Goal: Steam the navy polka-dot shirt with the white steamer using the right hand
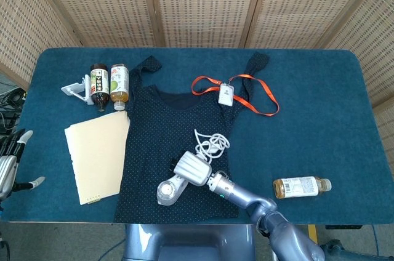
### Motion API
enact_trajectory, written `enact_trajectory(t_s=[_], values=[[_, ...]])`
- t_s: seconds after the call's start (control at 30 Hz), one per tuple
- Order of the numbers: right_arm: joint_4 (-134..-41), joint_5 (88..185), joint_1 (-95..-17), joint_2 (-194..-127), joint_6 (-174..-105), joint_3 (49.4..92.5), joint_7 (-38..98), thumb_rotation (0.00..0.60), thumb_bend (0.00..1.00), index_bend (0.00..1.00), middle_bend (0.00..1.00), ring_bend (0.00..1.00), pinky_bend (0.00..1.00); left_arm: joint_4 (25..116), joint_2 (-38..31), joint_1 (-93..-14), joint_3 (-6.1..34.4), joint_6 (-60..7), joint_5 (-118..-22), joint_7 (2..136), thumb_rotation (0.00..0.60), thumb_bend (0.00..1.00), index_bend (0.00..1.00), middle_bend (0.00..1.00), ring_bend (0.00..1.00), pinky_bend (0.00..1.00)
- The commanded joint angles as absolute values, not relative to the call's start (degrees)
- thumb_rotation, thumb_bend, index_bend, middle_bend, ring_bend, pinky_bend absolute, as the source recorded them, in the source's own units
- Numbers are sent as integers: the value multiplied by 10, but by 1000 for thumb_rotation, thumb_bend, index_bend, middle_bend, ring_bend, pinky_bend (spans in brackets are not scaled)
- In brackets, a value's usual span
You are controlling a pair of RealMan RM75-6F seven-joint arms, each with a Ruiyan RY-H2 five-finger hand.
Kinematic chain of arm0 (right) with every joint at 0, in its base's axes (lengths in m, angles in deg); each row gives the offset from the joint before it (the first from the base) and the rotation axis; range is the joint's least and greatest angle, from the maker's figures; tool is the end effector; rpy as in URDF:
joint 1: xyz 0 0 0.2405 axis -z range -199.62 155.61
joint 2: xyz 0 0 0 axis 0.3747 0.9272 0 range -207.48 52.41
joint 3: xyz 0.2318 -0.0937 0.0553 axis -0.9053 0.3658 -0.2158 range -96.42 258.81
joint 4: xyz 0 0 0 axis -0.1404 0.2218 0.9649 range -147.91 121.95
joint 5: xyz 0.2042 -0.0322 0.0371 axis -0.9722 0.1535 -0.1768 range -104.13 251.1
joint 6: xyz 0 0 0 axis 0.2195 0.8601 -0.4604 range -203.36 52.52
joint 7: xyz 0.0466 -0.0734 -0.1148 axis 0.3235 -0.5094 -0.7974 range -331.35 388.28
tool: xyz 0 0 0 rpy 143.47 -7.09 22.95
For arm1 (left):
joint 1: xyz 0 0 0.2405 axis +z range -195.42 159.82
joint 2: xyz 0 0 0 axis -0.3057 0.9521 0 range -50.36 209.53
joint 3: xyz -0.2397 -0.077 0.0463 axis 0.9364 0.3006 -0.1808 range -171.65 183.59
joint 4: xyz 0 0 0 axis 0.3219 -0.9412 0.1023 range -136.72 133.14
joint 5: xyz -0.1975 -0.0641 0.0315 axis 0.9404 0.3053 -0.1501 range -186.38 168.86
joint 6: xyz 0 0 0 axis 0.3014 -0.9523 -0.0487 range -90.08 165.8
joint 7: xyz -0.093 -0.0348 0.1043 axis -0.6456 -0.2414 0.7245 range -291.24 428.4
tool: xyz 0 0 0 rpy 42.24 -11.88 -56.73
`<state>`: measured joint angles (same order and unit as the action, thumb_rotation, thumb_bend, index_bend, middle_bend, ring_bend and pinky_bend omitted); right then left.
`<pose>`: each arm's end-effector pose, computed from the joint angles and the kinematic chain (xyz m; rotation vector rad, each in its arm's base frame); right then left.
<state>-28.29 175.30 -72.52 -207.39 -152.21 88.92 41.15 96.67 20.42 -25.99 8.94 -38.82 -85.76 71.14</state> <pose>-0.0956 -0.3106 -0.1529 2.2641 -0.1914 1.3218 -0.3131 0.1956 0.1651 -1.3771 -1.0267 -0.7744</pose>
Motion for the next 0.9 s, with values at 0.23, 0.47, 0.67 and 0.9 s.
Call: enact_trajectory(t_s=[0.23, 0.47, 0.67, 0.9], values=[[-227, 1734, -703, -2040, -1520, 877, 453, 600, 1000, 861, 705, 805, 1000, 966, 198, -264, 87, -382, -858, 724, 600, 0, 0, 0, 0, 0], [-209, 1718, -689, -2006, -1506, 867, 459, 600, 1000, 861, 705, 805, 1000, 970, 190, -265, 86, -383, -856, 744, 600, 0, 0, 0, 0, 0], [-208, 1706, -681, -1994, -1492, 858, 458, 600, 1000, 861, 705, 805, 1000, 972, 186, -266, 85, -381, -856, 753, 600, 0, 0, 0, 0, 0], [-221, 1716, -676, -1997, -1500, 870, 456, 600, 1000, 861, 705, 805, 1000, 975, 185, -266, 85, -384, -856, 758, 600, 0, 0, 0, 0, 0]])
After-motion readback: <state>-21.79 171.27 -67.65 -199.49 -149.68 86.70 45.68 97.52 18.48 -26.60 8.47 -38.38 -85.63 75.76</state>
